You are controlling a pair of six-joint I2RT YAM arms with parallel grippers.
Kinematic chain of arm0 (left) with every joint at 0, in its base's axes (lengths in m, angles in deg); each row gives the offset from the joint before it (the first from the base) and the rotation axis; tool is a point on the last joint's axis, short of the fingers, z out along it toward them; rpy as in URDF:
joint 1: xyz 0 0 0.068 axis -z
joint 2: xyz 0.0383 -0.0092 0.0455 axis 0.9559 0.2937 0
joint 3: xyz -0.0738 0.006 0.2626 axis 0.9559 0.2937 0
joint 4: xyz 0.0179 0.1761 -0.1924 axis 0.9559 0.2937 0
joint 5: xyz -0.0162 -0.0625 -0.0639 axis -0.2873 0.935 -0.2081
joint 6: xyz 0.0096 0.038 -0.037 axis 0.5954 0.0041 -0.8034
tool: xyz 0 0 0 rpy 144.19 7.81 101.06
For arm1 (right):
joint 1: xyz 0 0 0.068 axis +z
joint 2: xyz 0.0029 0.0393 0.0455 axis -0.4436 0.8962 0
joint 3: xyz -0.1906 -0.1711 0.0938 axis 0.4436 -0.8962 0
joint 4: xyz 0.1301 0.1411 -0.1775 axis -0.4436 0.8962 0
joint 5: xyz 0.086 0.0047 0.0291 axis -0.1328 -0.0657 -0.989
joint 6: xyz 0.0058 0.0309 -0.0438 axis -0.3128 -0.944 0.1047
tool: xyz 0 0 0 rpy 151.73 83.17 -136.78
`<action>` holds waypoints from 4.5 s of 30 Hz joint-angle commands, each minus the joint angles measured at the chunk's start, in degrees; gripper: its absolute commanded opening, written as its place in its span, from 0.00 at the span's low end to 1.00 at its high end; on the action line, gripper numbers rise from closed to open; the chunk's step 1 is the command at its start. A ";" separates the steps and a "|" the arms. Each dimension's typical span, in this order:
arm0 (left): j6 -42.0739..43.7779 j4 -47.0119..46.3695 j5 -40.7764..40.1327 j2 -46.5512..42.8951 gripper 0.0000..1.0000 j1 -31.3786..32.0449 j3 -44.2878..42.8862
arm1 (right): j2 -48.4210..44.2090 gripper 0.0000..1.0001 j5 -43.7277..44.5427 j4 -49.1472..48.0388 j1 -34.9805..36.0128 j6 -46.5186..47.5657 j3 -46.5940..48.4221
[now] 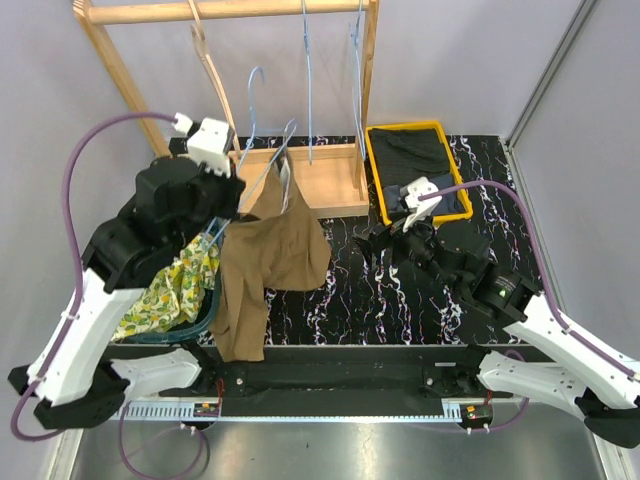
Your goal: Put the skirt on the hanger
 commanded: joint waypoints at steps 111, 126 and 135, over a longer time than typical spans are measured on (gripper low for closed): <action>-11.99 -30.19 -5.91 60.86 0.83 -23.81 -20.25 | 0.98 1.00 15.46 3.46 0.11 -6.56 -0.23; -6.89 -29.48 7.98 54.38 0.92 -23.73 -10.63 | 0.98 1.00 13.53 3.73 0.02 -8.40 -0.23; -5.30 -27.73 7.18 33.37 0.97 -16.53 5.29 | 2.47 1.00 15.99 6.01 -0.07 -13.41 -0.31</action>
